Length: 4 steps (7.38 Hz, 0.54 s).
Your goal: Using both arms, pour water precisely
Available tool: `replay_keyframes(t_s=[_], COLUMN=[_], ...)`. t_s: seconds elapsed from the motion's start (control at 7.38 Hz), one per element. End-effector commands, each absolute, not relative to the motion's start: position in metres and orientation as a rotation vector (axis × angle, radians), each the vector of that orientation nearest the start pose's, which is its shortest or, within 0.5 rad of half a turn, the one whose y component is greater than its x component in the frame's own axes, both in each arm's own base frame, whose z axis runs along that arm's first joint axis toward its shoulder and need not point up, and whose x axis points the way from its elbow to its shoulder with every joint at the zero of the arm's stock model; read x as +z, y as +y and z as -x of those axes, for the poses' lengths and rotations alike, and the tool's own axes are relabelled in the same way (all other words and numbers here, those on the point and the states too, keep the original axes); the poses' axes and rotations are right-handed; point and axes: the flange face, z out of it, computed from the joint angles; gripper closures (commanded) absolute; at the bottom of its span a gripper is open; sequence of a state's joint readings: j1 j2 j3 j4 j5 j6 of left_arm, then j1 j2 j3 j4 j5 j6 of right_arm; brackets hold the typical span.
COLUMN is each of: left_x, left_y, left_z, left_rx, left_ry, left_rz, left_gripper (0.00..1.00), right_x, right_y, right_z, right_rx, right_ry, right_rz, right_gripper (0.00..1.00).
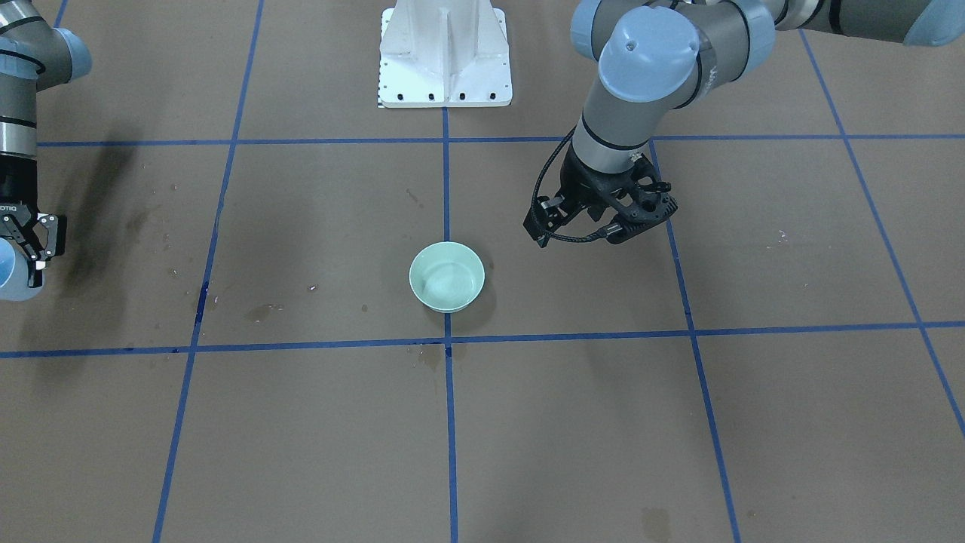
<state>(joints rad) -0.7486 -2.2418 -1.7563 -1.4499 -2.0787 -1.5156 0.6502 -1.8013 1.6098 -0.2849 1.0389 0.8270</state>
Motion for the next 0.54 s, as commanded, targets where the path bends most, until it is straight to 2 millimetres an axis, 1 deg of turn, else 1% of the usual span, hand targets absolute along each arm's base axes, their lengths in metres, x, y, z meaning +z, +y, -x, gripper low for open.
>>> replay_keyframes(t_s=[0.0, 0.14, 0.27, 0.41], left_x=[0.197, 0.197, 0.196, 0.196], left_y=[-0.507, -0.507, -0.507, -0.507], left_z=[-0.421, -0.421, -0.422, -0.421], left_rx=[-0.462, -0.461, -0.458, -0.454], left_ry=[0.859, 0.859, 0.861, 0.862], left_rz=[0.169, 0.17, 0.168, 0.167], left_gripper=[0.0, 0.0, 0.0, 0.0], right_x=[0.553, 0.532, 0.502, 0.471], right_y=[-0.419, -0.428, -0.437, -0.45], right_z=[0.242, 0.258, 0.282, 0.304], right_rx=[-0.002, -0.049, -0.099, -0.129], right_ry=[-0.576, -0.622, -0.732, -0.801], right_rz=[-1.163, -1.182, -1.18, -1.185], right_gripper=[1.0, 1.0, 1.0, 1.0])
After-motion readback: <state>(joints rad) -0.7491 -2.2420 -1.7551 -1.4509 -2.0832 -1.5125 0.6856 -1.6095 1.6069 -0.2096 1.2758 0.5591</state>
